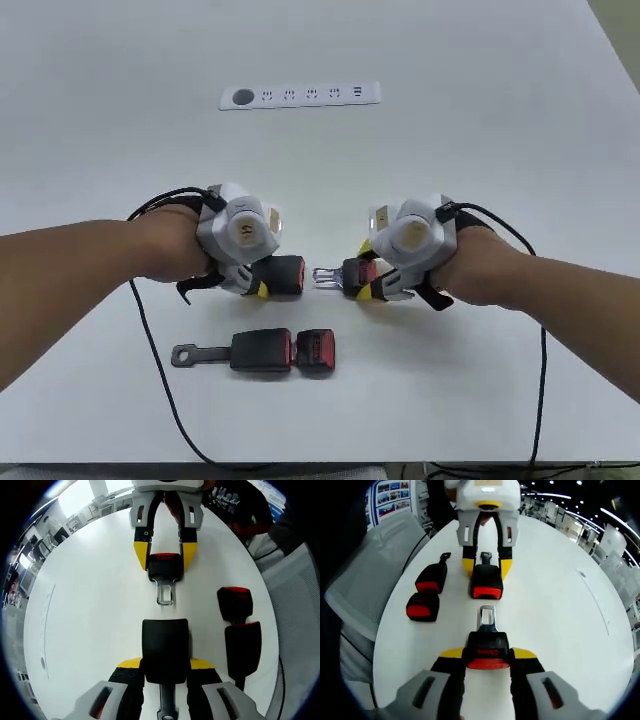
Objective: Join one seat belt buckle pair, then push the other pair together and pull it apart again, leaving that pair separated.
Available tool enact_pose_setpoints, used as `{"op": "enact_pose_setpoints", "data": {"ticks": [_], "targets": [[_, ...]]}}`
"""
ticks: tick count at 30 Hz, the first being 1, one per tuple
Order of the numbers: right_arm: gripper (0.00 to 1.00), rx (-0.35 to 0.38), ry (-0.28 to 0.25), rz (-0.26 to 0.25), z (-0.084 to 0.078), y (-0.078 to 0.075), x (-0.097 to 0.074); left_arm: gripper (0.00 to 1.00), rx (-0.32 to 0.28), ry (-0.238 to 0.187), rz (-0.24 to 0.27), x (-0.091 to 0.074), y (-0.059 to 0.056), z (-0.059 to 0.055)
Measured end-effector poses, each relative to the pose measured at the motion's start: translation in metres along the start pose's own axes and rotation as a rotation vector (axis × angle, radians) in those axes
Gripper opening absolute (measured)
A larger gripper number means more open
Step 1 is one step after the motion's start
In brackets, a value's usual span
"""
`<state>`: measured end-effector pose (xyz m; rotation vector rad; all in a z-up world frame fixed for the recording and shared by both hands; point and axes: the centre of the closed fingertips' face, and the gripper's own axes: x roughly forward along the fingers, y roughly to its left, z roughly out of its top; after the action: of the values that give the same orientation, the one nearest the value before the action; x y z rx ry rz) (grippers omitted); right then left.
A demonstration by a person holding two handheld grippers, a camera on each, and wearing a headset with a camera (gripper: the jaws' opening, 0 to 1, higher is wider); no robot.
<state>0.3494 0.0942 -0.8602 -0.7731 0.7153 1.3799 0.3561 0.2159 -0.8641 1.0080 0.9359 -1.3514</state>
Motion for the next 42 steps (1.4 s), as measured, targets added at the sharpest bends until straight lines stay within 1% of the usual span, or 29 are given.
{"op": "enact_pose_setpoints", "data": {"ticks": [2, 4, 5, 10, 12, 15, 18, 20, 22, 24, 28, 29, 31, 33, 35, 36, 37, 38, 39, 40, 42], "targets": [[0.35, -0.004, 0.019, -0.003, -0.011, 0.001, -0.006, 0.33, -0.003, 0.001, 0.004, 0.0, 0.0, 0.0], [0.35, -0.01, 0.052, -0.001, -0.026, 0.003, -0.013, 0.33, -0.005, 0.002, 0.009, 0.0, 0.0, 0.0], [0.36, 0.025, 0.042, -0.004, -0.032, 0.003, -0.017, 0.33, -0.009, 0.002, 0.012, 0.0, 0.0, 0.0], [0.36, 0.091, 0.038, -0.012, -0.059, 0.003, -0.036, 0.33, -0.026, -0.006, 0.019, 0.0, 0.0, 0.0], [0.36, 0.098, 0.037, -0.013, -0.067, 0.003, -0.041, 0.33, -0.034, -0.008, 0.022, 0.0, 0.0, 0.0], [0.36, 0.104, 0.053, -0.016, -0.074, 0.002, -0.047, 0.33, -0.057, -0.017, 0.022, 0.0, 0.0, 0.0], [0.36, 0.106, 0.07, -0.011, -0.08, 0.004, -0.054, 0.33, -0.053, -0.022, 0.019, 0.0, 0.001, 0.0], [0.36, 0.097, 0.08, -0.01, -0.081, 0.006, -0.056, 0.33, -0.058, -0.02, 0.017, 0.0, 0.0, 0.001], [0.36, 0.117, 0.101, -0.017, -0.083, 0.006, -0.059, 0.33, -0.061, -0.02, 0.014, 0.0, 0.0, 0.001], [0.36, 0.115, 0.111, -0.017, -0.082, 0.007, -0.06, 0.33, -0.063, -0.023, 0.011, 0.0, 0.0, 0.001], [0.37, 0.128, 0.129, -0.022, -0.084, 0.006, -0.059, 0.33, -0.086, -0.031, 0.011, -0.001, -0.001, 0.001], [0.38, 0.139, 0.14, -0.032, -0.085, 0.004, -0.059, 0.33, -0.093, -0.037, 0.013, -0.001, -0.001, 0.002], [0.42, 0.145, 0.152, -0.07, -0.086, -0.001, -0.061, 0.34, -0.113, -0.039, 0.02, -0.002, 0.0, 0.001], [0.45, 0.109, 0.147, -0.093, -0.085, -0.002, -0.061, 0.34, -0.091, -0.046, 0.033, -0.003, -0.001, 0.001], [0.46, 0.103, 0.165, -0.123, -0.088, -0.004, -0.064, 0.34, -0.112, -0.036, 0.051, -0.004, 0.001, -0.001], [0.47, 0.099, 0.173, -0.137, -0.089, -0.004, -0.065, 0.34, -0.13, -0.028, 0.075, -0.005, 0.001, -0.004], [0.48, 0.103, 0.166, -0.143, -0.088, -0.003, -0.066, 0.36, -0.137, -0.028, 0.096, -0.006, 0.002, -0.005], [0.49, 0.138, 0.146, -0.163, -0.086, -0.002, -0.068, 0.37, -0.144, -0.023, 0.121, -0.009, 0.003, -0.01], [0.5, 0.161, 0.13, -0.182, -0.085, -0.001, -0.07, 0.38, -0.146, -0.019, 0.132, -0.012, 0.003, -0.013], [0.53, 0.191, 0.102, -0.208, -0.081, 0.002, -0.074, 0.38, -0.163, -0.035, 0.163, -0.02, 0.003, -0.016], [0.59, 0.235, 0.049, -0.27, -0.077, 0.005, -0.077, 0.39, -0.214, -0.069, 0.21, -0.032, 0.002, -0.021]]}}
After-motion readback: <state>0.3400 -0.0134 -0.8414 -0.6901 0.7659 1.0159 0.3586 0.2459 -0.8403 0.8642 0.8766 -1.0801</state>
